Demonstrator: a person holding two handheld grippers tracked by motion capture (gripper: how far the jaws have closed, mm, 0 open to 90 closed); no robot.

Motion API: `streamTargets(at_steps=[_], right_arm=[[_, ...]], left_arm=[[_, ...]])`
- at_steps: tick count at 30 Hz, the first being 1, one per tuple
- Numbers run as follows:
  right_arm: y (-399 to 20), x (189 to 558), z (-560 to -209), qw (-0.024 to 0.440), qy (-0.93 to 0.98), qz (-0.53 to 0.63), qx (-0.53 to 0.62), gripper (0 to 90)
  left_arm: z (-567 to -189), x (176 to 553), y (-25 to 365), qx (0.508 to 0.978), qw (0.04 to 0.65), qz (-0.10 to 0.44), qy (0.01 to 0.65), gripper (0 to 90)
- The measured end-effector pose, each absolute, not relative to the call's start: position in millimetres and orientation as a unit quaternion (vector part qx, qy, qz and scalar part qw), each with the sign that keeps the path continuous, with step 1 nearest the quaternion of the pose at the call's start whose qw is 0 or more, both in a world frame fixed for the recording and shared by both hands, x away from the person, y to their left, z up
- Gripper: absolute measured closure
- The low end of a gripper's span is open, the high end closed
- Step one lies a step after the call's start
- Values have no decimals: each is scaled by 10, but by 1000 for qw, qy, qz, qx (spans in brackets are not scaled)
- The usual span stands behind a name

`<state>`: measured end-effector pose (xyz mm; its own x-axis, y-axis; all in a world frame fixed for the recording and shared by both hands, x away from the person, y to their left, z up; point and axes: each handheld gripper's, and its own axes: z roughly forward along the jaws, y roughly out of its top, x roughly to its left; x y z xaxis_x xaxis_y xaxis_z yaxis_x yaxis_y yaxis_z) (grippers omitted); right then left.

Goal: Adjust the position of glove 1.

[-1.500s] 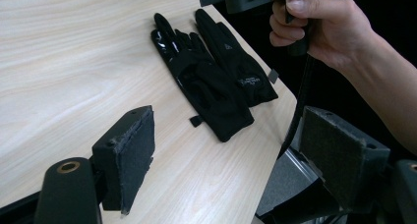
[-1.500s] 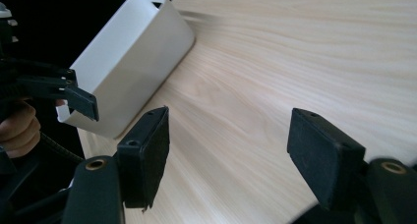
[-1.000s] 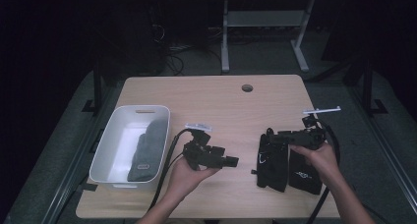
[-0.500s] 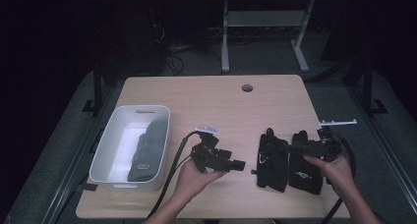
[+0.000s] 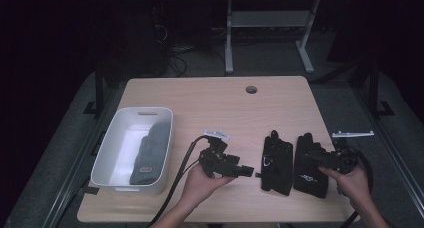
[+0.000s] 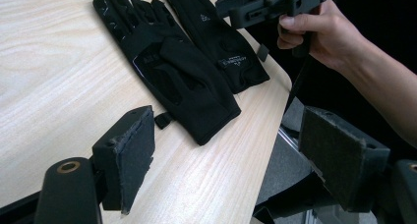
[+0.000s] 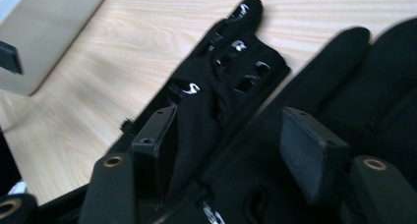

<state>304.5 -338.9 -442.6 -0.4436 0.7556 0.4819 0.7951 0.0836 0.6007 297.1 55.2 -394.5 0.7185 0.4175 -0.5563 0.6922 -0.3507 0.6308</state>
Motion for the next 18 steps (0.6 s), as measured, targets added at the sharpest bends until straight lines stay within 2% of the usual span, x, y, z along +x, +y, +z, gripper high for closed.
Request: streamTargets(at_steps=[6,18], right_arm=[[-3481,3014,-4473,-3,-741,-406,-535,446],[-3381,2936,-4570,-92,-793,-323,-509,536]], left_arm=[[-3973,2960,529,810,451,-153,342,215],[-4031,2962,503,812,446,-156,343,214]])
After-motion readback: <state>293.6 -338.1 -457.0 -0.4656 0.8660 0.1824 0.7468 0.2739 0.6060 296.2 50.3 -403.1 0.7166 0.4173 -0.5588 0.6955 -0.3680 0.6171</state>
